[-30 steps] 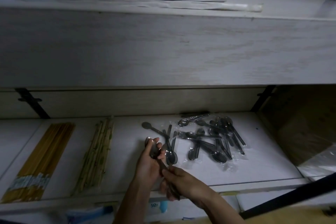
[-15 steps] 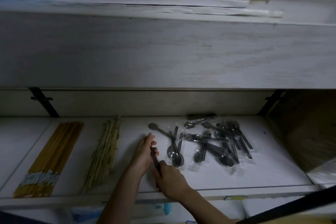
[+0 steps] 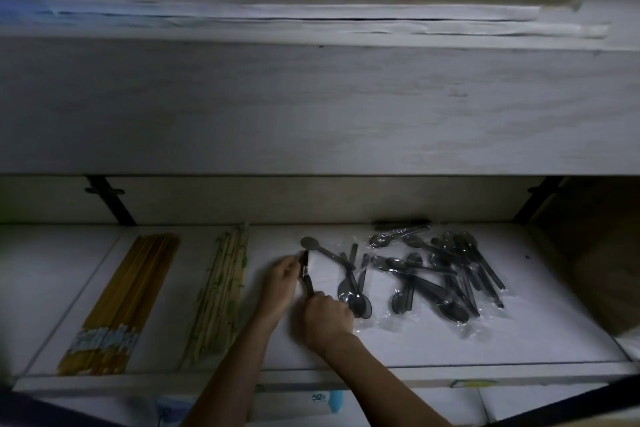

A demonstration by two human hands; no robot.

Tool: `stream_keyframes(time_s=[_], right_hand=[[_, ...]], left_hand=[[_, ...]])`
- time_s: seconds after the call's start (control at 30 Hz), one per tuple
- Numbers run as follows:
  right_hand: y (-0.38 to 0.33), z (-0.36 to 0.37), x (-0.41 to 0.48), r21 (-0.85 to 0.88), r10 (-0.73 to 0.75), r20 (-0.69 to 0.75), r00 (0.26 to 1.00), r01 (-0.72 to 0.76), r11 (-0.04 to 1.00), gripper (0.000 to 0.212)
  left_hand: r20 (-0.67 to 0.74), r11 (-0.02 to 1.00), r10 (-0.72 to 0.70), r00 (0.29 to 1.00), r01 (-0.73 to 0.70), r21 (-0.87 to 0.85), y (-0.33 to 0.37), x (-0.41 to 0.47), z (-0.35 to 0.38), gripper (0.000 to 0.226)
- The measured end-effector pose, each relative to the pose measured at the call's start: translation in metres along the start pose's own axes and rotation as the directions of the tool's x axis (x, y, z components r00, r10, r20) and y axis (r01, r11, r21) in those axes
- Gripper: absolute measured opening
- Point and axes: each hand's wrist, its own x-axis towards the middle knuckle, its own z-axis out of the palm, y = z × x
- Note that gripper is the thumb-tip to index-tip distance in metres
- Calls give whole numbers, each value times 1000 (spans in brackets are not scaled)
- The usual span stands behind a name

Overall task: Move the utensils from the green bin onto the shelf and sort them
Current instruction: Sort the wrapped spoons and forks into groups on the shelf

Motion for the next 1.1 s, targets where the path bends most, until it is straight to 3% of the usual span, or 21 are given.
stream_keyframes(time_s=[0.3,0.5,0.7,0.9,1.03,1.1], right_hand=[[-8,-2,9,-307,-108,12,994,107,946,36],[0,10,1,-127,-52,-109,993,38,991,43],[5,15,-3,-147,-56,-143,988,35,989,43],[6,14,-6,-141,-65,-148,987,44,989,43],[8,13,-8,-112,-64,-173,983,45,993,37],[10,13,-8,-93,-61,-192,979,44,995,31]], left_hand=[[37,993,109,993,-110,39,-16,-13,-2,32],[2,996,69,998,-69,50,-27,-12,-4,24],[6,997,73,997,-73,38,-25,-14,-4,14],[-3,984,122,993,-121,128,-23,-17,-5,34],[13,991,71,997,-72,109,-24,-17,-8,31],[20,995,39,999,-41,90,-24,-17,-7,19]])
